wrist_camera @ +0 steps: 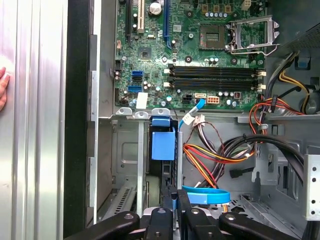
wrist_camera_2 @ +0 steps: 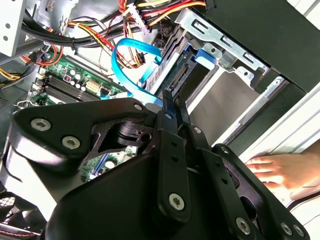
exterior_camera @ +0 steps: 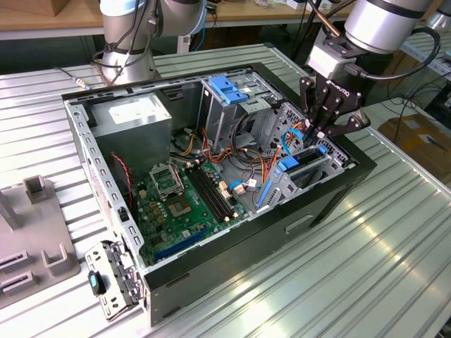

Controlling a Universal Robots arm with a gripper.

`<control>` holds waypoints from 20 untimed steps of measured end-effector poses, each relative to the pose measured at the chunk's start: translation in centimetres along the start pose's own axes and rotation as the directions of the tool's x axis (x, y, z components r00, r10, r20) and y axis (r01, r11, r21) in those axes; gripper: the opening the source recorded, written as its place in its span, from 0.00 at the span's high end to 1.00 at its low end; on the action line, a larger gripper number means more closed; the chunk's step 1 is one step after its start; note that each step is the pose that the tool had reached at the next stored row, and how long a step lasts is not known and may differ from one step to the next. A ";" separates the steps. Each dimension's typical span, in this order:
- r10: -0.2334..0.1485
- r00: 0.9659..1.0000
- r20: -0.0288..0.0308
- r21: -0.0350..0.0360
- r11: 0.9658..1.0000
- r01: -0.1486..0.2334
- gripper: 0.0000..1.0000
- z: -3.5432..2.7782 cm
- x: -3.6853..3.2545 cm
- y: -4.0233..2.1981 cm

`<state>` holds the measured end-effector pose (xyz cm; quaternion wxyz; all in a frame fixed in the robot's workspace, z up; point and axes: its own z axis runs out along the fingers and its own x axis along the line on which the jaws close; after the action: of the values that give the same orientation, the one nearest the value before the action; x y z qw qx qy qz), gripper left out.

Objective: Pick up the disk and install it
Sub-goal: 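Insert the first disk wire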

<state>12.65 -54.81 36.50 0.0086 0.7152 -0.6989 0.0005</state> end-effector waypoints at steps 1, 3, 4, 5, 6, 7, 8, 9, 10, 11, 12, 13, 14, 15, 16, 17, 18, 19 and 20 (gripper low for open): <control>0.000 1.000 0.000 0.000 1.000 0.000 0.84 0.00 0.00 0.00; 0.000 1.000 0.000 0.000 1.000 0.000 0.84 0.01 0.02 0.00; 0.000 1.000 0.000 0.001 1.000 0.000 0.84 0.05 0.05 0.02; -0.001 1.000 0.000 0.003 1.000 0.001 0.84 0.10 0.08 0.06; -0.001 1.000 0.000 0.006 1.000 0.001 0.84 0.14 0.11 0.08; -0.003 1.000 0.000 0.009 1.000 0.003 0.84 0.19 0.13 0.11; -0.003 1.000 0.000 0.010 1.000 0.003 0.84 0.19 0.13 0.12; -0.004 1.000 0.000 0.010 1.000 0.004 0.84 0.19 0.13 0.12; -0.003 1.000 0.000 0.010 1.000 0.003 0.84 0.20 0.13 0.13; -0.004 1.000 0.000 0.010 1.000 0.004 0.84 0.20 0.13 0.13; -0.004 1.000 0.000 0.010 1.000 0.004 0.84 0.20 0.13 0.13; -0.004 1.000 0.000 0.010 1.000 0.004 0.84 0.20 0.13 0.13; -0.004 1.000 0.000 0.010 1.000 0.004 0.84 0.22 0.11 0.13; -0.004 1.000 0.000 0.010 1.000 0.004 0.84 0.22 0.04 0.13; -0.004 1.000 0.000 0.010 1.000 0.004 0.84 0.23 0.00 0.13; -0.004 1.000 0.000 0.010 1.000 0.004 0.84 0.22 0.00 0.13; -0.004 1.000 0.000 0.010 1.000 0.004 0.84 0.23 -0.01 0.13; -0.004 1.000 0.000 0.010 1.000 0.004 0.84 0.23 -0.02 0.13; -0.004 1.000 0.000 0.010 1.000 0.004 0.84 0.22 -0.03 0.13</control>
<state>12.52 -54.79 36.28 0.0051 0.7164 -0.6976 0.0041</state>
